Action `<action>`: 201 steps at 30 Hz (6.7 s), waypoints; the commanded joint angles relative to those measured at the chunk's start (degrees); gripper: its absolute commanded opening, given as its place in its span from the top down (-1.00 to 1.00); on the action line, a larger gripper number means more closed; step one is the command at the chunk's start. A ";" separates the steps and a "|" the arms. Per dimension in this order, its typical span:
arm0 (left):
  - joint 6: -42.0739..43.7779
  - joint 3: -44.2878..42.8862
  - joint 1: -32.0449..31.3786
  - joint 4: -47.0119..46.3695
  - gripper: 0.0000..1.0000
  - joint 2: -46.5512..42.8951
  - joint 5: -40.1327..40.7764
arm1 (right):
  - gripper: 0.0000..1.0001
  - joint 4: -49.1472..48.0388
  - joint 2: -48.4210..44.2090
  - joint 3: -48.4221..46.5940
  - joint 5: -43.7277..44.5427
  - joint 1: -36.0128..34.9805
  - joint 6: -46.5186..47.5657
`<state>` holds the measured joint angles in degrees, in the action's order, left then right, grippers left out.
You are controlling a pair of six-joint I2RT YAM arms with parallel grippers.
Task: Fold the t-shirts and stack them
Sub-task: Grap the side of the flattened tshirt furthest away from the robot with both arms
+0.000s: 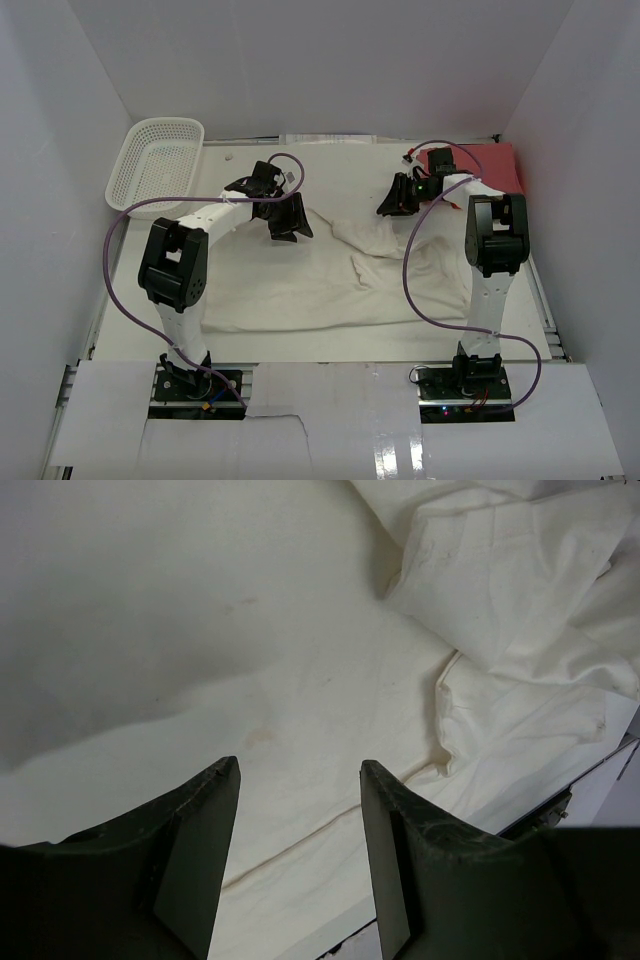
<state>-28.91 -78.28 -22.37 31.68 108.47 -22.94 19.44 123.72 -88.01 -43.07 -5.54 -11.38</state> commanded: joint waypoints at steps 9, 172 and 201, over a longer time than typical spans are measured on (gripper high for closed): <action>0.87 -1.52 -0.31 0.31 -0.24 -0.54 0.17 | 0.11 6.48 -1.55 0.03 7.38 0.00 3.29; 2.99 6.13 -2.33 21.67 -0.56 -2.82 55.19 | 0.85 12.46 9.35 -33.19 -3.25 3.26 1.97; 15.72 -4.50 2.51 11.82 -0.63 -4.94 24.16 | 0.85 13.17 9.78 -33.54 -3.43 3.25 2.15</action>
<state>-17.04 -78.98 -19.84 44.40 103.55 1.85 32.69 136.59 -120.97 -45.21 -2.63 -9.87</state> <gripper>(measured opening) 0.820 0.086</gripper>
